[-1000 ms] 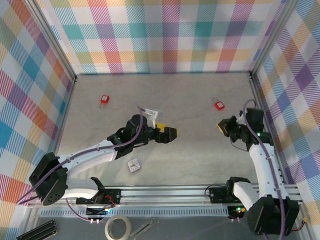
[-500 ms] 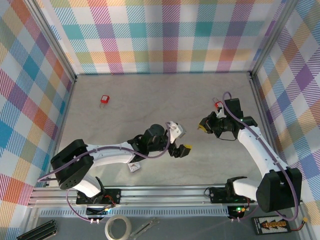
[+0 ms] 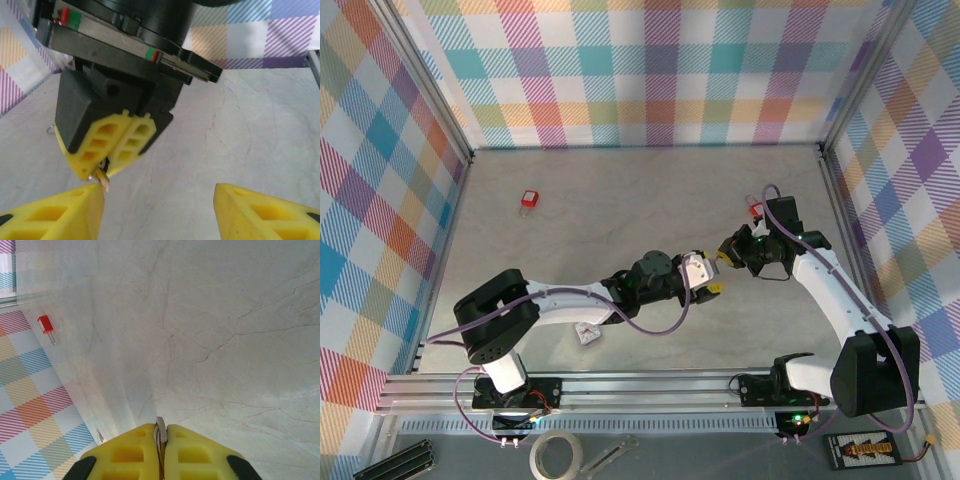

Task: Unlock with the key

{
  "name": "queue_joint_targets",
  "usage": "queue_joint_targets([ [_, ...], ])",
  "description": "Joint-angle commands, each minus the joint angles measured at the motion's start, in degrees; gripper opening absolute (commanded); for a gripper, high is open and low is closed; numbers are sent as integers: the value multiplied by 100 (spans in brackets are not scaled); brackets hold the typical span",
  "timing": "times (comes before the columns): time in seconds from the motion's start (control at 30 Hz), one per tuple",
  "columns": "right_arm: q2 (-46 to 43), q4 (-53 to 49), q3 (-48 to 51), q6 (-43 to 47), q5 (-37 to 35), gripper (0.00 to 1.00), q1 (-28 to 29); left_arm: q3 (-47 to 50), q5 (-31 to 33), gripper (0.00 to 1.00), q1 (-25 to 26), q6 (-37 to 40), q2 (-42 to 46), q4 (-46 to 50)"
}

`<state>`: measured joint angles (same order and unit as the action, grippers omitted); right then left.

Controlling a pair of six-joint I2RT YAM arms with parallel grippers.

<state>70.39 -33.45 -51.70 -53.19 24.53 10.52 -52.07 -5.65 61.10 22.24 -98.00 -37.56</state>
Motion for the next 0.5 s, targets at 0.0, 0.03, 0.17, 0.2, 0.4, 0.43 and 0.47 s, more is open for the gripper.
queue_joint_targets([
  [0.0,-44,-79,43,-47,-12,0,36,-207,178,57,32,387,-221,-330],
  [0.03,-51,-79,59,-56,5,0,35,-223,209,55,30,431,-256,-337],
  [0.17,-96,-14,126,-109,5,0,80,-359,423,49,25,650,-416,-290],
  [0.2,-100,-6,128,-112,9,0,88,-397,465,48,25,676,-462,-268],
  [0.4,-78,39,141,-129,-2,0,186,-435,669,41,-26,720,-510,-339],
  [0.43,-78,48,149,-145,-17,0,199,-443,692,40,-28,727,-519,-344],
  [0.47,-70,90,153,-156,-2,0,212,-460,741,39,-36,721,-530,-340],
])
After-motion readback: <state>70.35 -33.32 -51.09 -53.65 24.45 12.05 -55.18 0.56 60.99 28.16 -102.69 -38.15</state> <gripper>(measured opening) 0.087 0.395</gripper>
